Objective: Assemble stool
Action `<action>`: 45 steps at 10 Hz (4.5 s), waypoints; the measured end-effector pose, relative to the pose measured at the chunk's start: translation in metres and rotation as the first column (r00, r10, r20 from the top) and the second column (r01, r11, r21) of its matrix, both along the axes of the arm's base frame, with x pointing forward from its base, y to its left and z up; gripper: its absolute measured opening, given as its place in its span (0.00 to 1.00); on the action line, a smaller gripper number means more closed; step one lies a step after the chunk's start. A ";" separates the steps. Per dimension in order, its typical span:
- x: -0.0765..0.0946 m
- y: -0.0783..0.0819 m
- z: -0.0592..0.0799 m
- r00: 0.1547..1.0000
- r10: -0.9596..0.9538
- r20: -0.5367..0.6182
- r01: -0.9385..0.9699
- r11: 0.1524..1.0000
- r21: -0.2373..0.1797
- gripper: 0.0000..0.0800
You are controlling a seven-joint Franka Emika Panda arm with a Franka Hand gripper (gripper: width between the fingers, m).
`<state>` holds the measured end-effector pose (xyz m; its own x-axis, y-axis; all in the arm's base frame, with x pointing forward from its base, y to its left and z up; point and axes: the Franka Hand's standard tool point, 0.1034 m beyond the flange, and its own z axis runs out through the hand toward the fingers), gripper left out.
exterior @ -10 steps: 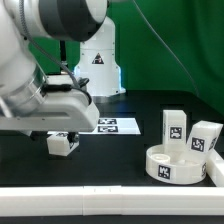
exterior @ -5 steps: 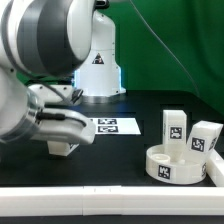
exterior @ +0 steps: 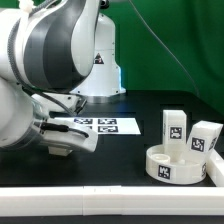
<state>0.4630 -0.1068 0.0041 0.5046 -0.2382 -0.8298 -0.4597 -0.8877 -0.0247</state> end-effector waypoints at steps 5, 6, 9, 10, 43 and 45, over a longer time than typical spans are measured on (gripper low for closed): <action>0.004 0.001 0.001 1.000 0.005 0.010 -0.005 1.000 -0.003 0.42; 0.008 0.001 0.004 0.999 0.027 0.028 -0.027 1.000 -0.010 0.42; 0.031 0.023 0.037 0.993 0.077 0.086 -0.077 0.997 -0.006 0.42; 0.039 0.036 0.053 0.992 0.080 0.096 -0.079 0.997 -0.012 0.42; 0.132 0.164 0.108 0.079 0.414 0.907 0.179 0.889 -0.421 0.42; 0.122 0.172 0.097 0.080 0.415 0.906 0.182 0.888 -0.422 0.42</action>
Offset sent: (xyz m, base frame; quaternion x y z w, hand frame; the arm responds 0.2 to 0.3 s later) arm 0.0051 0.0002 0.0028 -0.0092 0.0140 -0.0144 0.9998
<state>0.5846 0.0647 0.1010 0.8102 -0.1676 0.5617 -0.1746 -0.9838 -0.0417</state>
